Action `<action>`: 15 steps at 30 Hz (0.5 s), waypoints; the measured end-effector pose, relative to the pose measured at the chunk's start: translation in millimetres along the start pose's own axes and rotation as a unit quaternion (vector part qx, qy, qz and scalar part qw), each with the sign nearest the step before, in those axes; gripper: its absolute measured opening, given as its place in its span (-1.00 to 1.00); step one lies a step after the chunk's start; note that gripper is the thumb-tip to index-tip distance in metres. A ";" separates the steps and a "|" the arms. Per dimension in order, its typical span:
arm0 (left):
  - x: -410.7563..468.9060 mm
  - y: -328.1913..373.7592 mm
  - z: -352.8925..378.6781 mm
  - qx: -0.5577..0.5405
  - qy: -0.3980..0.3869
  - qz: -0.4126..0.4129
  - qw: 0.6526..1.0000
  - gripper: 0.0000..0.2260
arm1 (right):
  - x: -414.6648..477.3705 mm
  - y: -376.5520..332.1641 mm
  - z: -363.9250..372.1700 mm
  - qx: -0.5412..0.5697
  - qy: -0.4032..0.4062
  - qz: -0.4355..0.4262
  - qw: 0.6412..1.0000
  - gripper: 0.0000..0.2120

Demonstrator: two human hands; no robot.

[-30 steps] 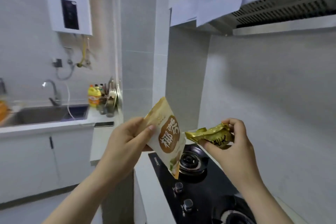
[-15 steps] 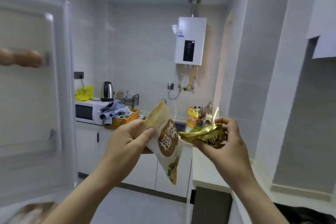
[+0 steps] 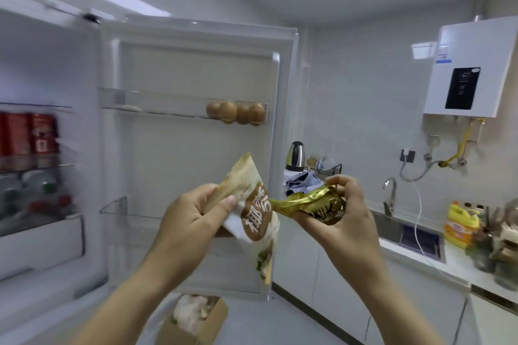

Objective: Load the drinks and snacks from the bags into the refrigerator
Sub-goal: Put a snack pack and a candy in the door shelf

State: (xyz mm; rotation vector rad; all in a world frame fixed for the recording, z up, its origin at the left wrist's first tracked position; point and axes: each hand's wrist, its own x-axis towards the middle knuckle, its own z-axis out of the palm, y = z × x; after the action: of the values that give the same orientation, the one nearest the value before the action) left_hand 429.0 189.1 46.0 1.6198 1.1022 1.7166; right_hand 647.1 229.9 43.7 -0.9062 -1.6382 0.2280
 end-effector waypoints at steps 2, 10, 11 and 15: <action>6.2 -3.8 -16.9 0.006 0.023 -0.003 1.000 -0.90 | 13.0 2.7 23.9 0.018 -0.020 -0.009 1.000 -0.47; 29.9 -18.8 -53.6 0.103 0.108 -0.009 0.989 -0.85 | 65.3 25.0 101.8 0.098 -0.076 -0.043 0.991 -0.48; 34.0 -20.2 -57.3 0.113 0.120 -0.010 0.986 -0.85 | 71.6 29.0 111.4 0.107 -0.082 -0.044 0.990 -0.48; 51.0 -27.5 -72.0 0.142 0.176 -0.001 0.974 -0.85 | 92.5 47.2 151.2 0.143 -0.105 -0.038 0.983 -0.47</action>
State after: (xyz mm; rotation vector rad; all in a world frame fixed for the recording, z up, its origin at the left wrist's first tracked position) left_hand 347.3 231.3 54.5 1.5046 1.5790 1.9675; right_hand 530.4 371.4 41.0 -0.6141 -1.7751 0.5068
